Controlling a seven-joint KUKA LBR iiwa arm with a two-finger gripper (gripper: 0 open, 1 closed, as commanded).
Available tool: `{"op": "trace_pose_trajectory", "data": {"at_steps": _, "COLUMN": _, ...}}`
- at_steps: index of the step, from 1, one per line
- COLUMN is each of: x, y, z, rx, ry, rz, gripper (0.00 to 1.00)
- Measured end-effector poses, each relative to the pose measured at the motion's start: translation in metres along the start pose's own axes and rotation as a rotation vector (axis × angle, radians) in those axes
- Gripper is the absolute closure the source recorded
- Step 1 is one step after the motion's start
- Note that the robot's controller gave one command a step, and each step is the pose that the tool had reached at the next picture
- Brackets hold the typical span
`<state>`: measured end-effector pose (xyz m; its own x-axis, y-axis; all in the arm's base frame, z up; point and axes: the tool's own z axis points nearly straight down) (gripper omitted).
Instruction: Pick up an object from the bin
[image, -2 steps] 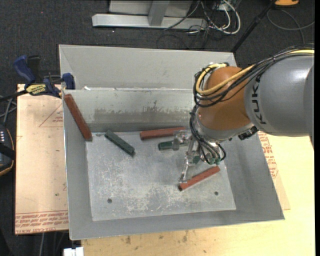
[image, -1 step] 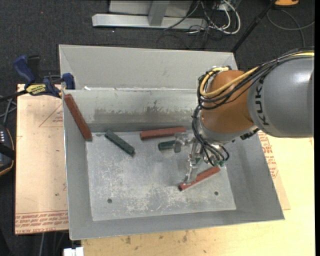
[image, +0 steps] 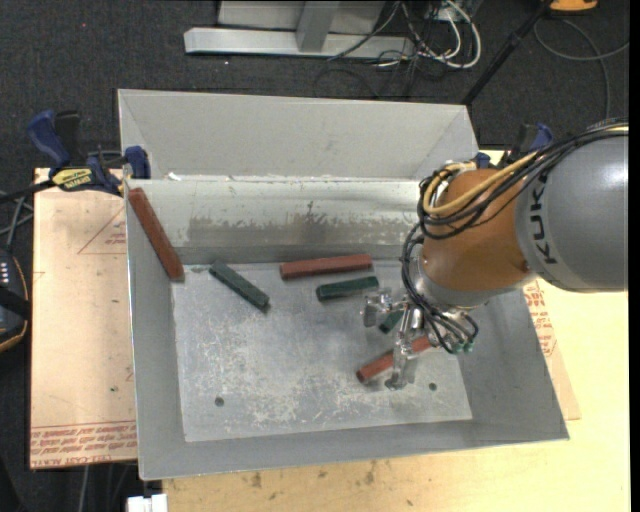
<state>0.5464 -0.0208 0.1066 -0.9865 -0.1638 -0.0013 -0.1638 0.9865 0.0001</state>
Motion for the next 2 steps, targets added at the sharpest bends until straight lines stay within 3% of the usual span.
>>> {"op": "trace_pose_trajectory", "data": {"at_steps": 1, "x": 0.0167, "y": 0.0016, "z": 0.0302, "rx": -0.001, "ry": 0.000, "rz": 0.118, "gripper": 1.00}}
{"op": "trace_pose_trajectory", "data": {"at_steps": 2, "x": 0.0167, "y": 0.0016, "z": 0.0302, "rx": -0.001, "ry": 0.000, "rz": 0.118, "gripper": 1.00}}
